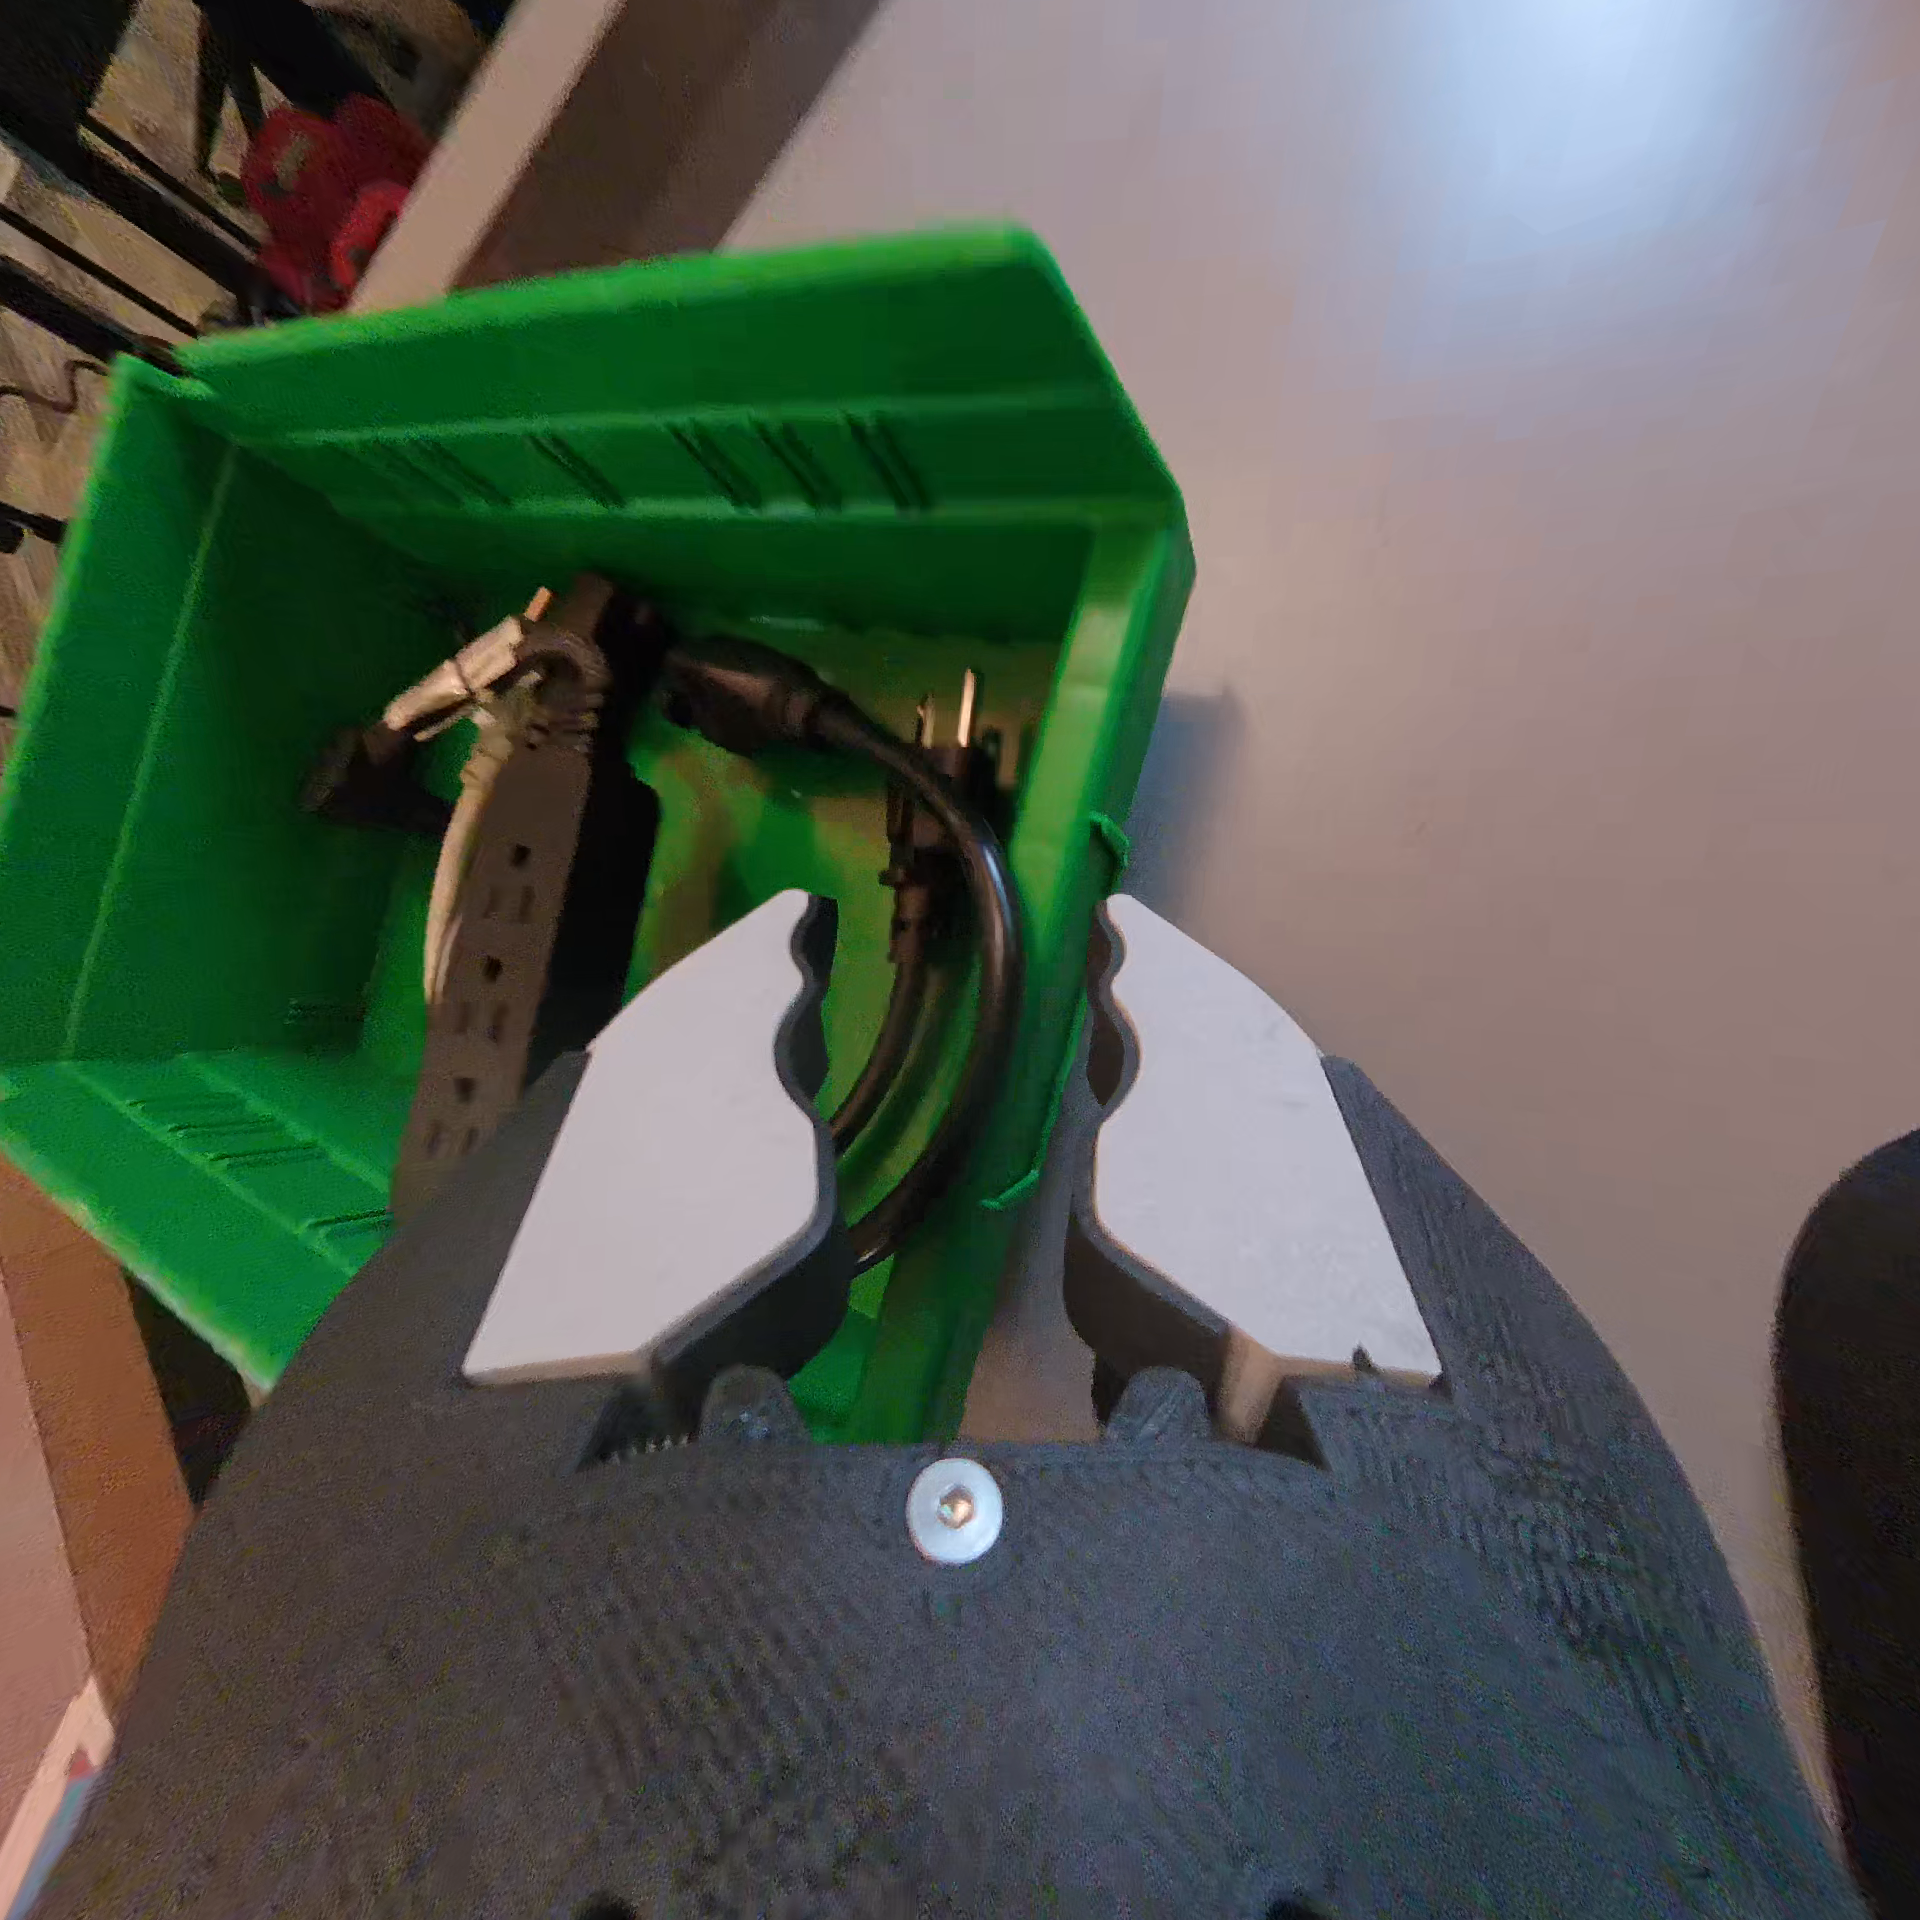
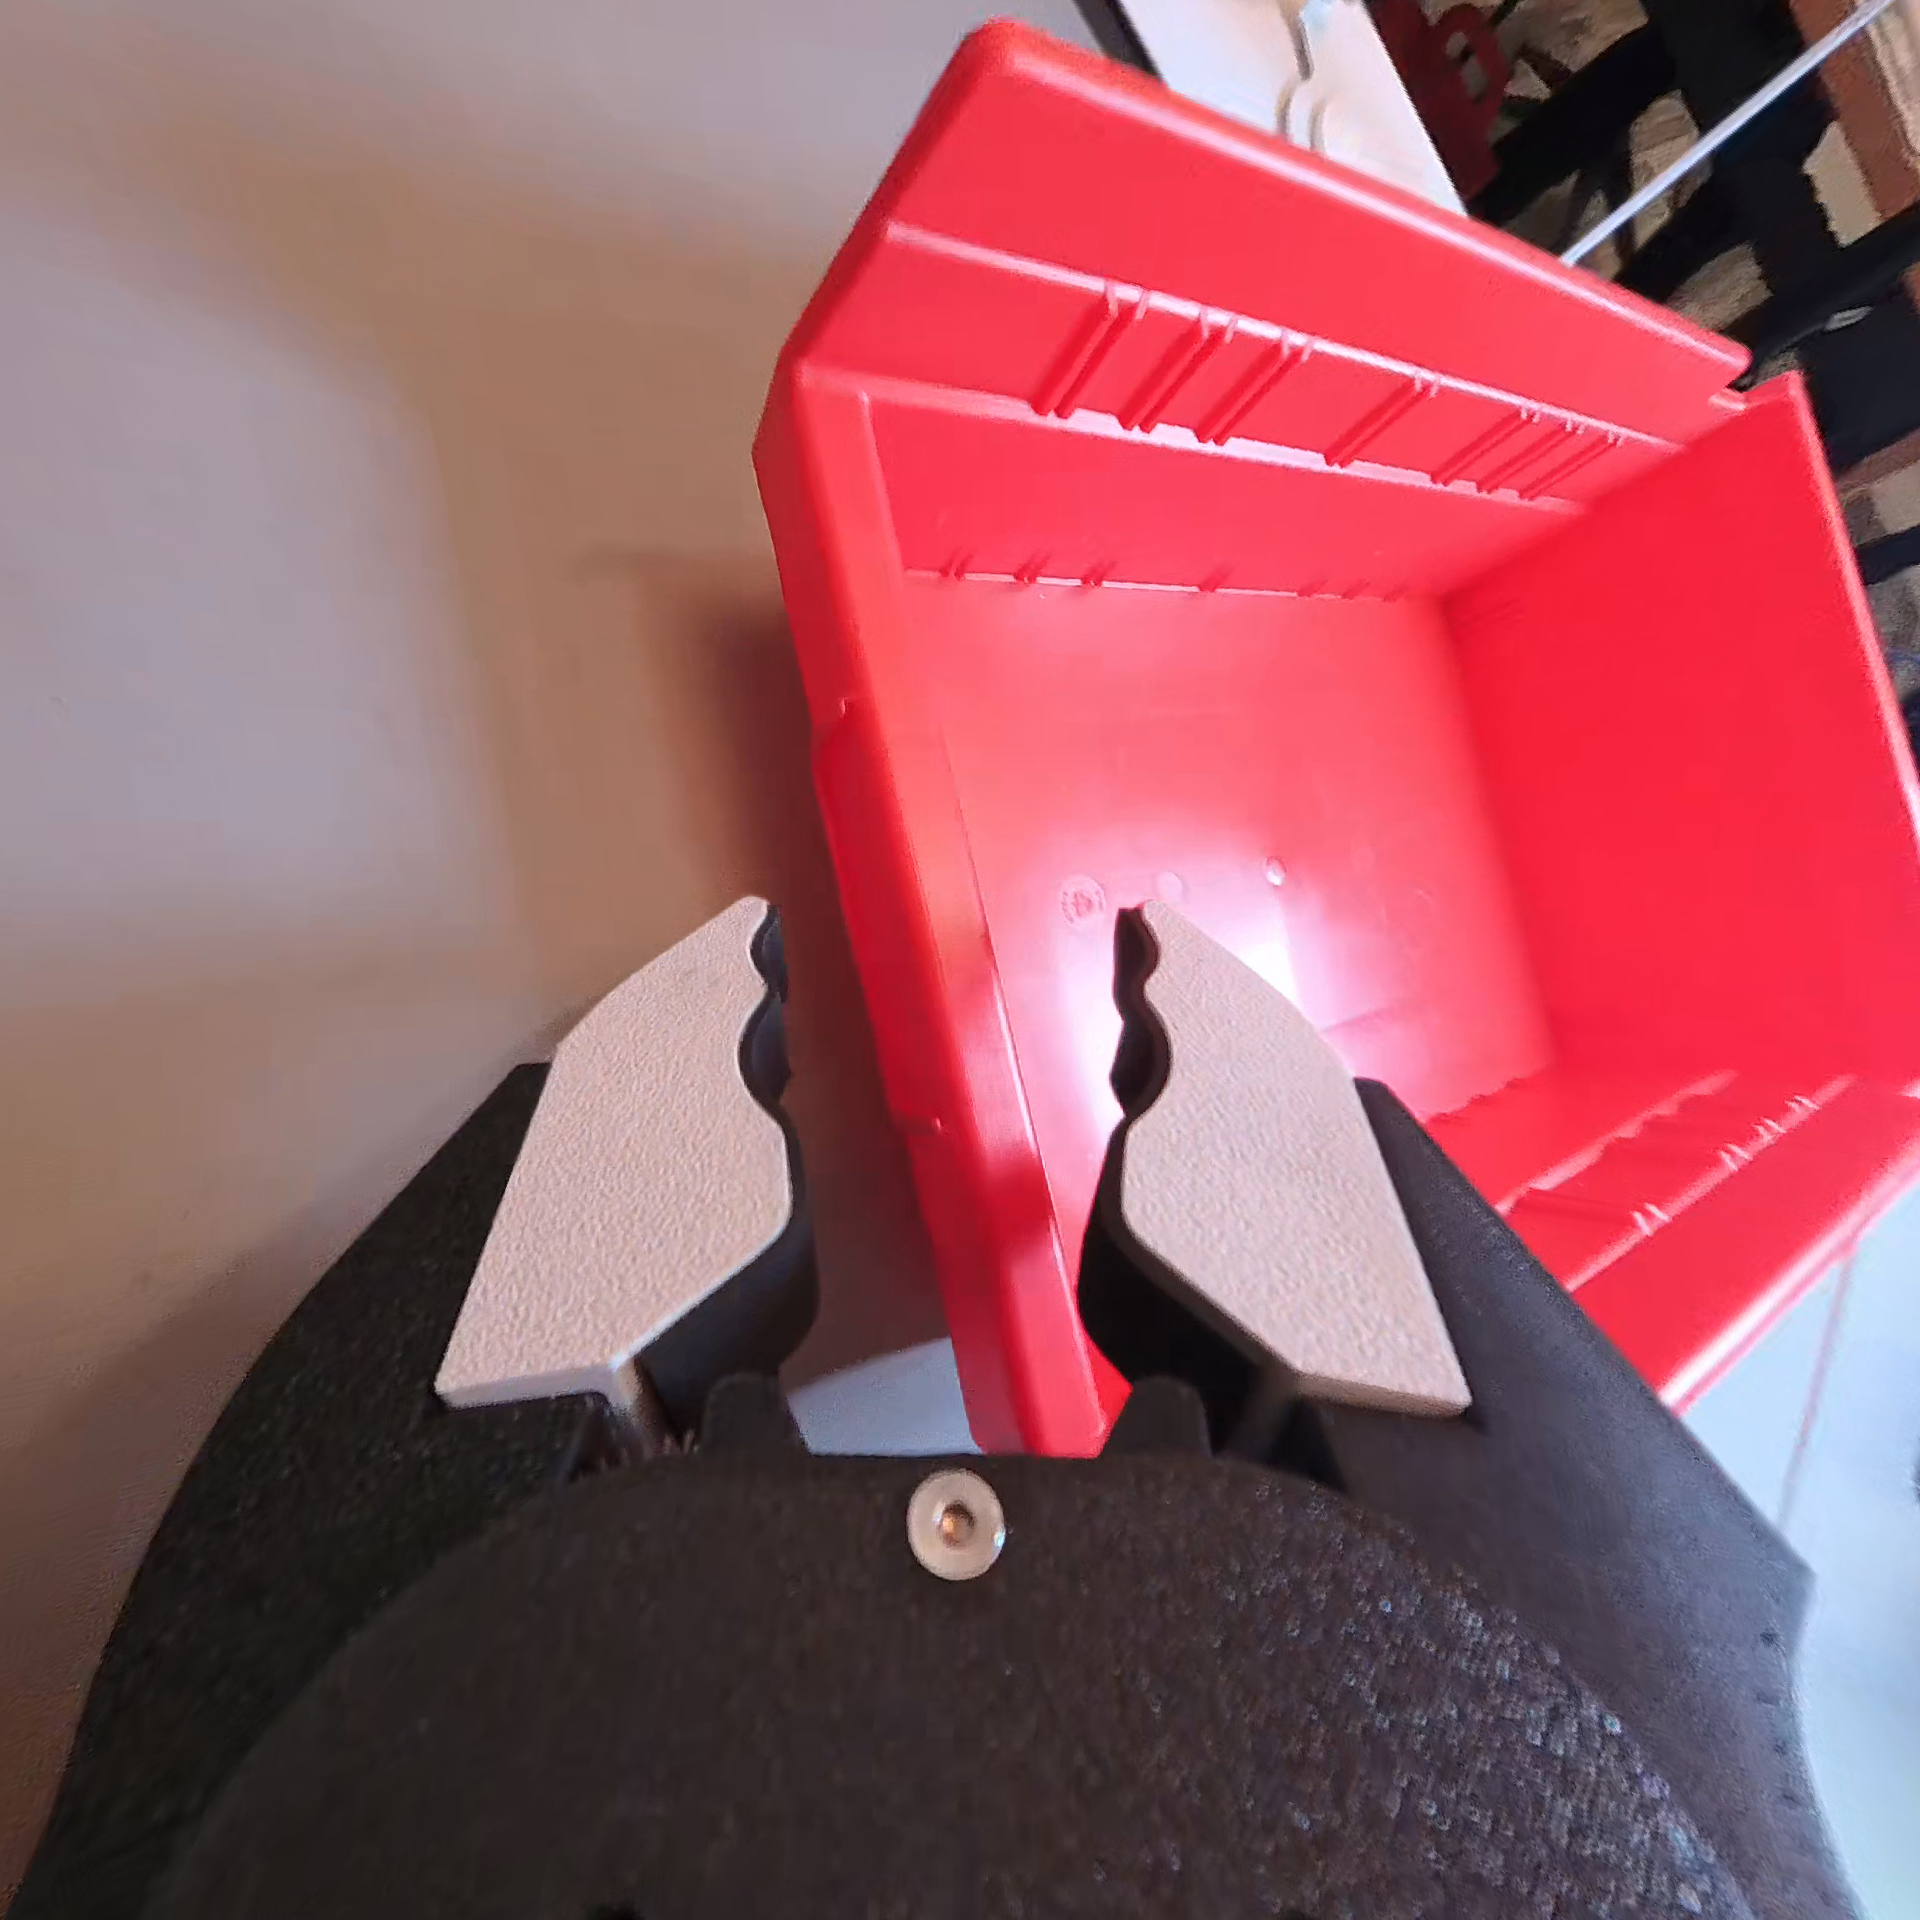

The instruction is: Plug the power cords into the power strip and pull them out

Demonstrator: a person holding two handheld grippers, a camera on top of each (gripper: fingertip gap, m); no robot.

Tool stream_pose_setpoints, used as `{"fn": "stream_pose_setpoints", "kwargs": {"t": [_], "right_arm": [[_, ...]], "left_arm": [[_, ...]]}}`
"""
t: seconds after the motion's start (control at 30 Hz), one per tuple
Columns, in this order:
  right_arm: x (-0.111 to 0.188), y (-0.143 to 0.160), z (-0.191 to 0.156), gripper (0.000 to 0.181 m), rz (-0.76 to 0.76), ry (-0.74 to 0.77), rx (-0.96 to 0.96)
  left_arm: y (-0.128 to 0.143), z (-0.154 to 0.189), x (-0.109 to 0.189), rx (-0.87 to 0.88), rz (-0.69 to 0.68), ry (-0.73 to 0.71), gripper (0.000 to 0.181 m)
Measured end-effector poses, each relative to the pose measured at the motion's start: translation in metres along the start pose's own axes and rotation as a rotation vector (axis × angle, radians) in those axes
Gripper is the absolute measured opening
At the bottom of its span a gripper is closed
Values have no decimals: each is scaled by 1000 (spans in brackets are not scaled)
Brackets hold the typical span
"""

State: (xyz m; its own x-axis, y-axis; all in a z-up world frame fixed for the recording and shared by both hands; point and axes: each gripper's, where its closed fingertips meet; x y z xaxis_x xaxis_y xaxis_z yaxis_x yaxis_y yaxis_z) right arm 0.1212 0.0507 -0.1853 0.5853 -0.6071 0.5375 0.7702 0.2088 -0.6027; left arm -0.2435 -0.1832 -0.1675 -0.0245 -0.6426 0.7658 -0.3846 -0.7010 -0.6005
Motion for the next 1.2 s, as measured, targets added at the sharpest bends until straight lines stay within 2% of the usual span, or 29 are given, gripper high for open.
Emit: {"fn": "stream_pose_setpoints", "kwargs": {"t": [0.1, 0.2, 0.33, 0.6, 0.77, 0.97, 1.1, 1.2], "right_arm": [[-3, 4, -8, 60, -29, -3, 33], [-13, 8, -12, 58, -95, 8, 62], [-26, 10, -7, 45, -151, 33, 62], [-43, 25, 24, 48, -201, 60, -6], [-51, 30, 38, 48, -177, 58, -36], [-37, 2, 34, 49, 8, 2, -125], [-30, -7, 31, 49, 77, -34, -169], [-29, -5, 32, 50, 87, -46, -193]], "left_arm": [[-16, -18, 22, 42, 63, -32, 47], [-20, -42, 34, 79, 36, -68, 48], [-11, -78, 37, 86, -100, -122, 52], [23, -129, 21, 119, -381, -118, 59], [32, -122, -5, 175, -442, 30, 63], [48, -118, -36, 148, -556, 103, 64], [52, -110, -47, 134, -598, 162, 50], [51, -111, -47, 115, -613, 151, 49]]}}
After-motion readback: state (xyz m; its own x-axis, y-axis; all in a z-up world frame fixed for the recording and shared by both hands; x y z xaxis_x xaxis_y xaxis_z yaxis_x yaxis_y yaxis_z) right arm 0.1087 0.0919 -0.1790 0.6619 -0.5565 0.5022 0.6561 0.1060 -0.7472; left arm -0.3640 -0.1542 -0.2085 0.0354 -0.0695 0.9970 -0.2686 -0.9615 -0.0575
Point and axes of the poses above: each gripper's, where its closed fingertips meet, x back along the fingers, y out of its underside, z = x × y across the jaws, and after that the axes turned 13 degrees about y, right-handed
